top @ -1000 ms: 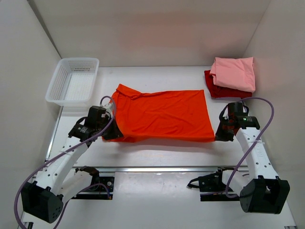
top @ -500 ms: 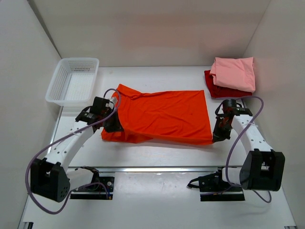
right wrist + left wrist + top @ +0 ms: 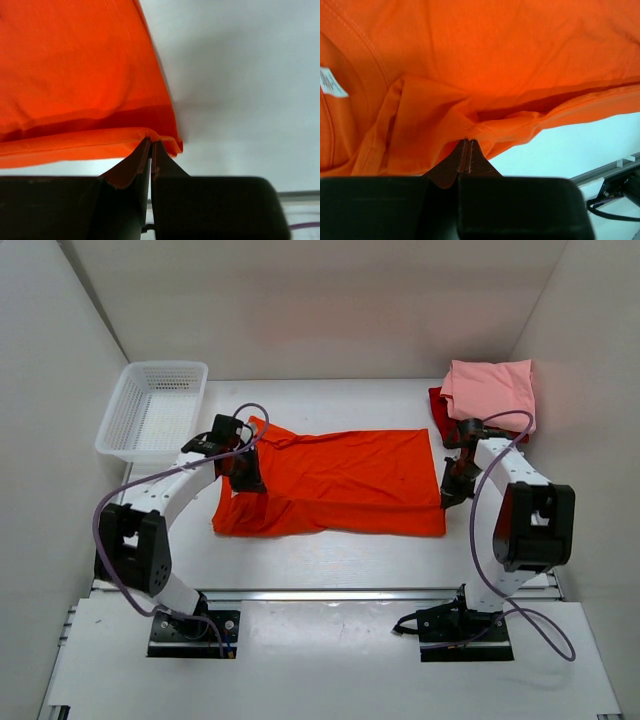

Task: Fold and stack the t-shirts
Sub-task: Fold the flattened tshirt in 1/3 of the way

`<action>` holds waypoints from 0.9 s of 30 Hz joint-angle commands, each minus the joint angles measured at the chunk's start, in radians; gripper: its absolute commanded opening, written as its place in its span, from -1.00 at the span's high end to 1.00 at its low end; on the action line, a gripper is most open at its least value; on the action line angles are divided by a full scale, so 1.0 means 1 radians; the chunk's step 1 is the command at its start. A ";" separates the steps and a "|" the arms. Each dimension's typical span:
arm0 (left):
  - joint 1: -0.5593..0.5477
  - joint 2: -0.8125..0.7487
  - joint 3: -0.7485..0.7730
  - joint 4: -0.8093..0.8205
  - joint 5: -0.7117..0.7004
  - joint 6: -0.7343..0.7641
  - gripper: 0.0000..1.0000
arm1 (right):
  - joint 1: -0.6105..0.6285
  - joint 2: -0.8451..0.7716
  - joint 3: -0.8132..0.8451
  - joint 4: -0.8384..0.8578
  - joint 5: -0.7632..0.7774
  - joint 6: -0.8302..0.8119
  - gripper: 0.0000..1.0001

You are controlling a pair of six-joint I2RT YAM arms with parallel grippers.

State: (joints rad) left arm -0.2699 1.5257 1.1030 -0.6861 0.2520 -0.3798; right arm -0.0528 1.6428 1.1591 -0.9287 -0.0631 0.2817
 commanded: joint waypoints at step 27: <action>0.047 0.390 0.446 0.180 -0.203 -0.007 -0.02 | 0.094 0.410 0.638 -0.047 0.154 -0.030 0.16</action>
State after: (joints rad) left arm -0.2184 1.8881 1.4937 -0.5510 0.1143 -0.3714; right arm 0.0273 2.0243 1.7374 -0.9432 0.0879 0.2436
